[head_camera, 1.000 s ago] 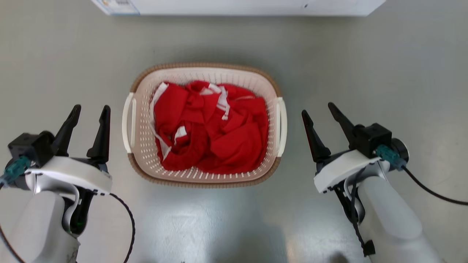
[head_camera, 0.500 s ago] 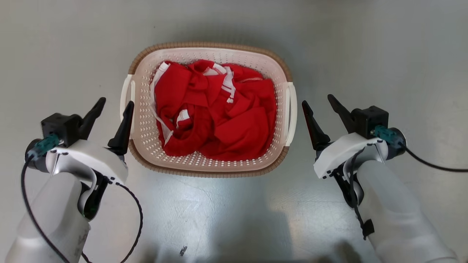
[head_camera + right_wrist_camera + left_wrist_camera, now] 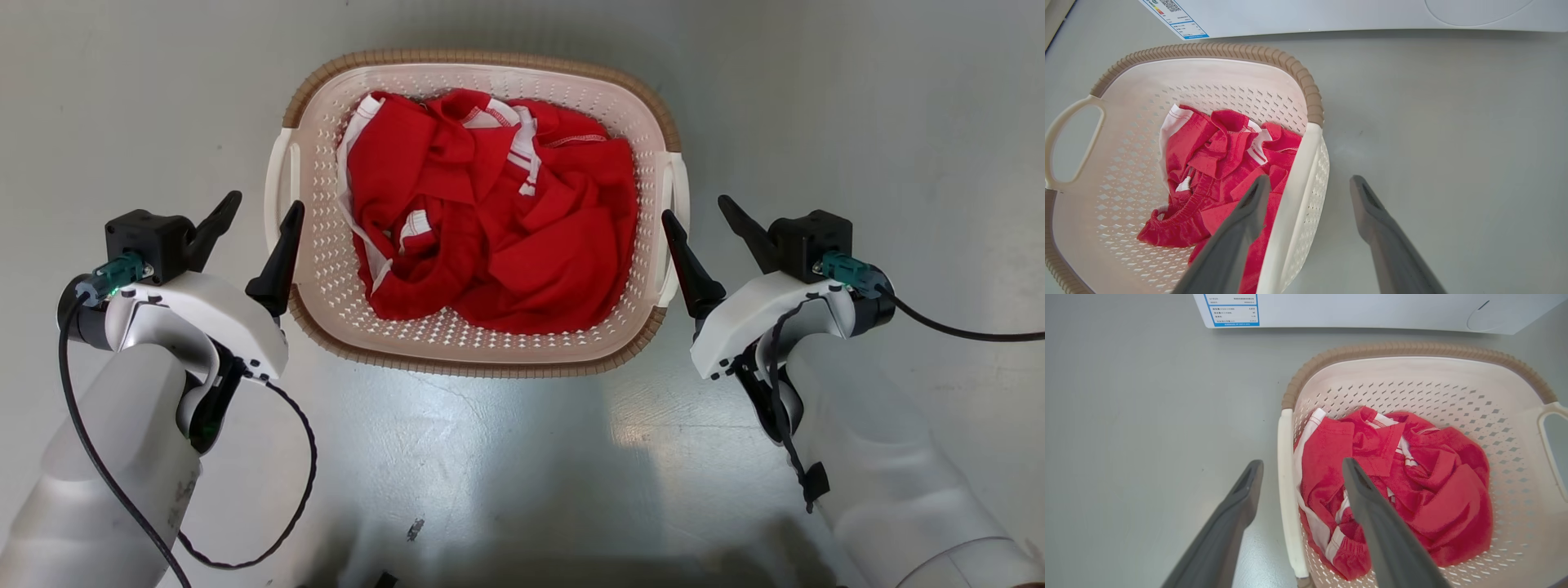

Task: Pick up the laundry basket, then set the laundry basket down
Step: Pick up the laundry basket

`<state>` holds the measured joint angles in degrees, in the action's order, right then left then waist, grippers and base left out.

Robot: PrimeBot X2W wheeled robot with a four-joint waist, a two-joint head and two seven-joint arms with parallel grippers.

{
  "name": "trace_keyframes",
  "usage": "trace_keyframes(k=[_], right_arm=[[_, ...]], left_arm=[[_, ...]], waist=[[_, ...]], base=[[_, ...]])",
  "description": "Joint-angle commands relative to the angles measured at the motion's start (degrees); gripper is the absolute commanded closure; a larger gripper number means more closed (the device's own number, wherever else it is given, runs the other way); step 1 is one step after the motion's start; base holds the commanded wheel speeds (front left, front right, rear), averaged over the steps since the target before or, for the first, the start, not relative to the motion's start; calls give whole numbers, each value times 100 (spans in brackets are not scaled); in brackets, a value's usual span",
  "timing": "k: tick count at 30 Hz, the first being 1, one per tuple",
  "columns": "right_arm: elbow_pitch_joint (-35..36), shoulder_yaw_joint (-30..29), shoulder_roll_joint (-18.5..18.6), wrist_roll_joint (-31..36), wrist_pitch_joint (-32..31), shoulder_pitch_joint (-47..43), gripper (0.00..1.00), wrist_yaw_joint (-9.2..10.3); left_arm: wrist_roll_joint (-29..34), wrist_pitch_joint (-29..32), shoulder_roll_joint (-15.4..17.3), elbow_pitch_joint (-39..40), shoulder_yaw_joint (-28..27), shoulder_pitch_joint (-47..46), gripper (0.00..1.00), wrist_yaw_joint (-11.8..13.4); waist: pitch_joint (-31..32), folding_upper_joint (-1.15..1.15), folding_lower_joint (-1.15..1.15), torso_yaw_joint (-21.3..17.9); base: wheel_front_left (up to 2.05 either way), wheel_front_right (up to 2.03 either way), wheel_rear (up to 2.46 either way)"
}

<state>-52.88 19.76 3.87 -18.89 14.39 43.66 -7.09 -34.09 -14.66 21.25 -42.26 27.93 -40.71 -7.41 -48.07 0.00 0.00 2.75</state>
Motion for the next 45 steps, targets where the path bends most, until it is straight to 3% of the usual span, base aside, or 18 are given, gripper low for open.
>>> trace_keyframes(k=[1, 45], right_arm=[[21, 140, -100, -49, 61, -136, 0, -40], [-239, 955, -100, -797, 61, 235, 0, -40]], left_arm=[[-42, -34, 231, 0, -133, -55, 0, -8], [-214, -34, 151, -140, 227, -371, 0, -8]], waist=[[-24, 0, 0, 18], [-630, 0, 0, 89]], base=[[0, 0, 0], [0, 0, 0]])
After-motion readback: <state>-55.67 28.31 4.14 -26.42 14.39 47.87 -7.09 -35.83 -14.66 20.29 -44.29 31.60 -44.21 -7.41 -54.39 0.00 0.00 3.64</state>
